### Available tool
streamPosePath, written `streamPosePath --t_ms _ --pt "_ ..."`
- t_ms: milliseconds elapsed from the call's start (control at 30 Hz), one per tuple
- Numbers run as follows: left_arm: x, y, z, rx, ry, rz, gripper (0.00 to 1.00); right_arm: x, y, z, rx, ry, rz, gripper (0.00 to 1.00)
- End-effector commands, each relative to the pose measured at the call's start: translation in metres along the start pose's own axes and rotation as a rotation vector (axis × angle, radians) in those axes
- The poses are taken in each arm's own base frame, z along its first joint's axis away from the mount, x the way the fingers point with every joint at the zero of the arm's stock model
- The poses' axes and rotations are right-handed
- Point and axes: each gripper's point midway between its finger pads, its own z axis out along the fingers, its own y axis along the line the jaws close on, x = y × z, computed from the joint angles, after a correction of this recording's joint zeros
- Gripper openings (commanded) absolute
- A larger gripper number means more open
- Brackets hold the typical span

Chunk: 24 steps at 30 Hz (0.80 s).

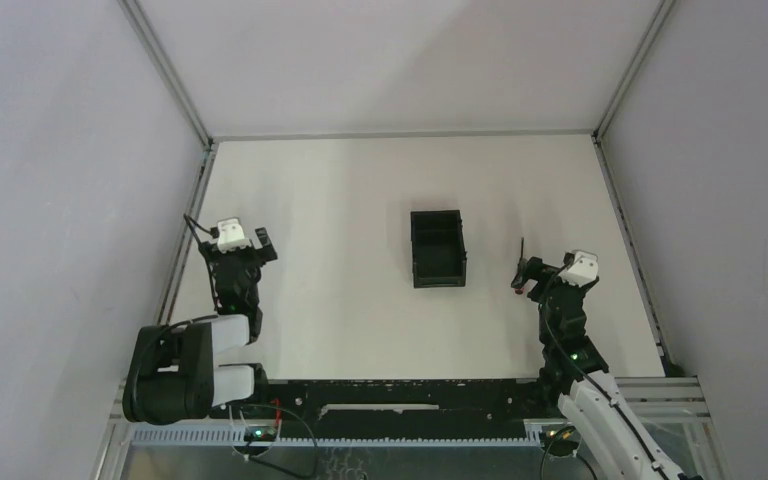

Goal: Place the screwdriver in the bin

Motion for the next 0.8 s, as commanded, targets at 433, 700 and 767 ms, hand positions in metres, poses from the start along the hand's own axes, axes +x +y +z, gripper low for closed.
streamPosePath --t_ms 433,700,767 --pt "-0.017 -0.002 0.007 -0.003 -0.046 -0.02 1.0 -0.078 0.025 -0.002 -0.001 0.033 0.052 1.0" --pt "-0.018 -0.002 0.007 -0.004 -0.046 -0.021 1.0 -0.06 0.052 -0.007 -0.008 0.429 0.019 1.0" --pt "-0.017 -0.002 0.007 -0.004 -0.045 -0.02 1.0 -0.045 0.058 -0.002 -0.021 0.496 0.004 1.0"
